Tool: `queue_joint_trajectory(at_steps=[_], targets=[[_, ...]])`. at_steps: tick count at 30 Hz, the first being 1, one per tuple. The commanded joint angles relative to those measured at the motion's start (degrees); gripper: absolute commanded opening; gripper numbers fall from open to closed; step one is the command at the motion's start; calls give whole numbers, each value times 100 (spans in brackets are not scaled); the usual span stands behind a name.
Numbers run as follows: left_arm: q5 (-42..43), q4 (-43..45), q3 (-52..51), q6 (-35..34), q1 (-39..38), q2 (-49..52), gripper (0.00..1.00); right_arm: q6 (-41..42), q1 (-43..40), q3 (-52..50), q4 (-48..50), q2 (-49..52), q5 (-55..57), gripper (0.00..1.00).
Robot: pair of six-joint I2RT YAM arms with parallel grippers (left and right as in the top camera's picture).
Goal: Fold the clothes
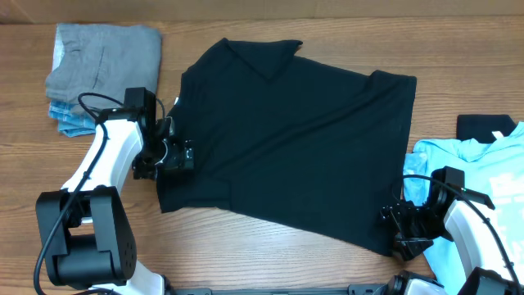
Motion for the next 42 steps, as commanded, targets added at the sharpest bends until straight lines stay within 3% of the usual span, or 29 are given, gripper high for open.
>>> queue_joint_trajectory(at_steps=[1,7,13,21,25,29,33,34,36,42], targets=[[595,133,-39,522,0,-35,100,-37,-11,-35,85,-74,2,74],[35,177,-42,365,4,-35,100,-85,-11,-35,181,-74,-4,75],[-44,343,-42,1010,7,-35,98,-529,-11,-35,435,-74,-50,75],[-474,411,-55,1110,-4,-24,92,-817,-11,-35,446,-74,-50,78],[-402,385,-57,1209,-9,22,78,-817,-11,-35,446,-74,-50,80],[-358,356,-61,1204,-9,164,52,-911,-11,-35,446,-74,-50,81],[-356,205,-61,1202,-9,306,43,-922,-11,-35,468,-74,-103,80],[-354,166,-61,1198,-9,306,54,-920,-13,-35,479,-74,-170,80],[-352,160,-59,1119,-11,304,65,-920,-11,-35,516,-74,-227,81],[-356,-96,-46,758,-11,297,76,-918,-13,-35,645,-74,-339,85]])
